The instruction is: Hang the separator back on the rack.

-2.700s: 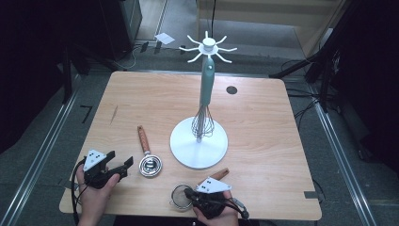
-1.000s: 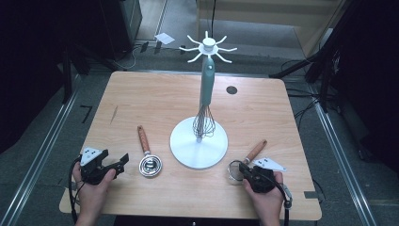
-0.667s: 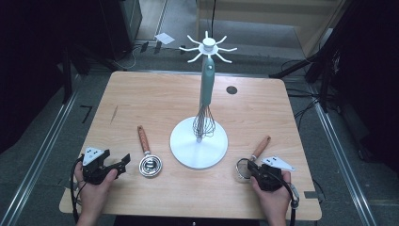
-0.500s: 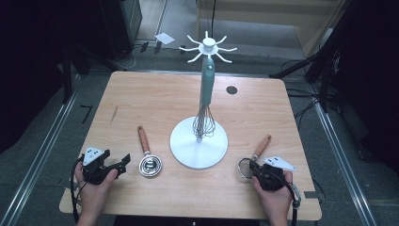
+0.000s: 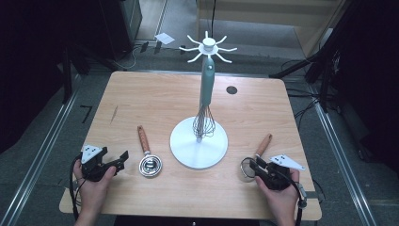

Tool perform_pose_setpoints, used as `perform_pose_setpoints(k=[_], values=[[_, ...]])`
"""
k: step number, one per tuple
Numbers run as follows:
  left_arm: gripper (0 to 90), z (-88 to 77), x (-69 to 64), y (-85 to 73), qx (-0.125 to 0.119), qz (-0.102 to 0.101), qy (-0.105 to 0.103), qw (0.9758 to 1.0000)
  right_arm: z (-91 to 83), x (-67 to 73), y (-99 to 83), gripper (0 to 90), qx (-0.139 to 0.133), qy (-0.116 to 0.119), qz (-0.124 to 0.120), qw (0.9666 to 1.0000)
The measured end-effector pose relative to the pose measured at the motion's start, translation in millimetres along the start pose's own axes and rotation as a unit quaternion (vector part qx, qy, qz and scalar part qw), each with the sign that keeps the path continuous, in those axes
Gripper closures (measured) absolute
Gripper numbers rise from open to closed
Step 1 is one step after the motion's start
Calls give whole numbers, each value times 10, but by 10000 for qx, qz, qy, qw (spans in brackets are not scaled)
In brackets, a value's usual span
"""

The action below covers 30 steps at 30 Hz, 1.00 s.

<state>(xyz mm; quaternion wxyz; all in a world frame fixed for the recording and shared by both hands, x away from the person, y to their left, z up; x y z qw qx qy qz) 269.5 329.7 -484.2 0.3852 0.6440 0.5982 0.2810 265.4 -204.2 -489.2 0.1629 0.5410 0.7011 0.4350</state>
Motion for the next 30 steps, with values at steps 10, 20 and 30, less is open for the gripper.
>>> perform_pose_setpoints(k=[10,20,30], values=[[143,-11,91,54,-287,135,-21,9995,-158,-133,383,543,148,-185,762,9968],[147,18,17,9,-206,379,50,9991,21,-242,516,592,610,-612,1807,9797],[149,18,24,9,-198,345,13,9992,112,-305,557,645,883,-847,2091,9702]])
Point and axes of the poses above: each handheld gripper's, and its own axes: z roughly forward along the jaws, y roughly out of its top, x roughly to its left, the point moved 1 cm from there along z, roughly forward along the jaws, and after that the axes turned 3 degrees about y, right-handed, at the moved point
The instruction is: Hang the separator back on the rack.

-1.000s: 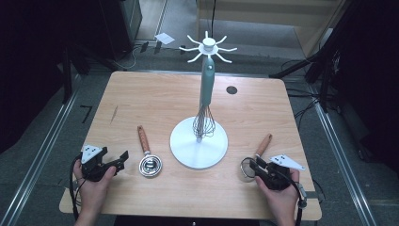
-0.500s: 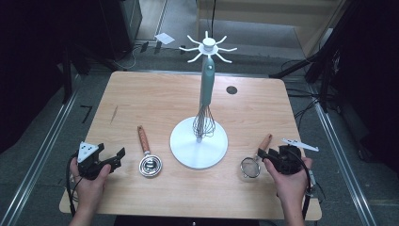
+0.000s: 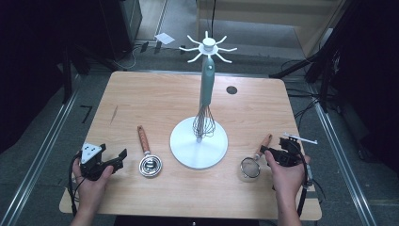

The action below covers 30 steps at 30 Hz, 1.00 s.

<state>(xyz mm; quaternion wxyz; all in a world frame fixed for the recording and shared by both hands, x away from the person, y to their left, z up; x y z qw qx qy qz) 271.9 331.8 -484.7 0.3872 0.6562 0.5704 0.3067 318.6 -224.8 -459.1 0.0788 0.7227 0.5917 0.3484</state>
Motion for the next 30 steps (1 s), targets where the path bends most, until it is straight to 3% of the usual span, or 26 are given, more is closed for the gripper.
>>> perform_pose_setpoints(k=[16,23,30], values=[[152,7,1,-3,32,-15,22,10000,229,24,-3,573,254,-84,220,9994],[154,18,2,-4,85,-23,41,10000,269,45,-9,608,321,-112,145,9993],[155,23,7,-4,88,-81,38,9999,293,69,1,648,413,41,-150,9990]])
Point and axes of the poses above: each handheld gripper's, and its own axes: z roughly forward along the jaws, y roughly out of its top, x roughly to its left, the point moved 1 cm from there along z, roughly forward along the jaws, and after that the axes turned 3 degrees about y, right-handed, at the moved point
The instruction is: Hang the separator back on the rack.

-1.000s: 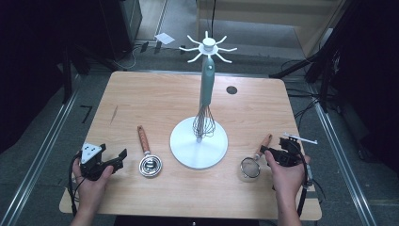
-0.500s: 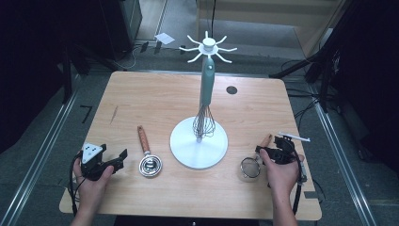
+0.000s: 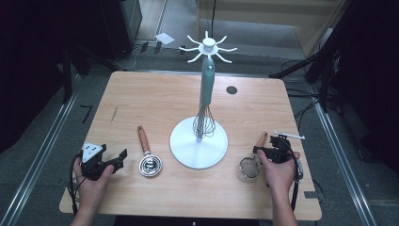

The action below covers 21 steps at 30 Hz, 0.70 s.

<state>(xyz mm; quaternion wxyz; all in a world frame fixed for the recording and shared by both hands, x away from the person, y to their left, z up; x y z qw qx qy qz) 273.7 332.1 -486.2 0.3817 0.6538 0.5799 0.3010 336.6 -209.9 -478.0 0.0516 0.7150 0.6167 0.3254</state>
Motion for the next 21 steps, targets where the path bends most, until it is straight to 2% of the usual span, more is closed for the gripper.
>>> perform_pose_setpoints(k=[3,4,7,11,16,17,18,21], values=[[155,1,1,0,5,2,-6,10000,3,9,7,659,29,20,-113,9999],[155,3,-1,0,-5,5,2,10000,7,26,15,668,76,84,-244,9996],[155,4,-2,0,4,8,-3,10000,4,43,23,672,131,60,-384,9992],[155,5,-4,-1,7,18,4,10000,8,44,28,670,157,75,-480,9987],[155,4,-5,-2,22,39,2,10000,15,15,27,626,220,5,-474,9986],[154,5,-6,-2,19,35,2,10000,13,7,25,580,197,56,-464,9987],[155,7,-7,-2,20,43,-2,10000,-8,-3,34,541,189,134,-275,9994],[155,10,-11,-2,24,46,-8,10000,-32,-7,50,541,186,68,-56,9998]])
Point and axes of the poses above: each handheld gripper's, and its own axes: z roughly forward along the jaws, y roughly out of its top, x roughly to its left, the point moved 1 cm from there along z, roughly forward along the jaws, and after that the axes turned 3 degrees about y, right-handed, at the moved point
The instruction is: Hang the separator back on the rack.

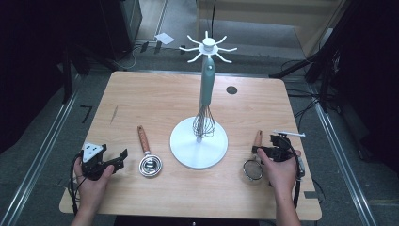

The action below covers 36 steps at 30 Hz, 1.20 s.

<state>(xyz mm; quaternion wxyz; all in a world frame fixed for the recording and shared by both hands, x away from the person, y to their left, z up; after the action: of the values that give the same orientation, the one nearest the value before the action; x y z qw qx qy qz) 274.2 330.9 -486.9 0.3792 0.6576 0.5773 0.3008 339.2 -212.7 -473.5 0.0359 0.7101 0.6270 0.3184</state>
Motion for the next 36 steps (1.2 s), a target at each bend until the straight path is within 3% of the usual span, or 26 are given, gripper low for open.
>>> perform_pose_setpoints(k=[10,19,30,36], values=[[155,1,11,1,3,-48,2,10000,63,17,57,575,310,-78,279,9991],[154,0,22,2,14,-73,8,10000,163,33,60,586,600,-128,329,9976],[155,0,21,2,17,-74,11,10000,176,58,76,631,672,-394,225,9967],[155,1,22,2,29,-73,11,10000,178,98,94,638,915,-527,-31,9944]])
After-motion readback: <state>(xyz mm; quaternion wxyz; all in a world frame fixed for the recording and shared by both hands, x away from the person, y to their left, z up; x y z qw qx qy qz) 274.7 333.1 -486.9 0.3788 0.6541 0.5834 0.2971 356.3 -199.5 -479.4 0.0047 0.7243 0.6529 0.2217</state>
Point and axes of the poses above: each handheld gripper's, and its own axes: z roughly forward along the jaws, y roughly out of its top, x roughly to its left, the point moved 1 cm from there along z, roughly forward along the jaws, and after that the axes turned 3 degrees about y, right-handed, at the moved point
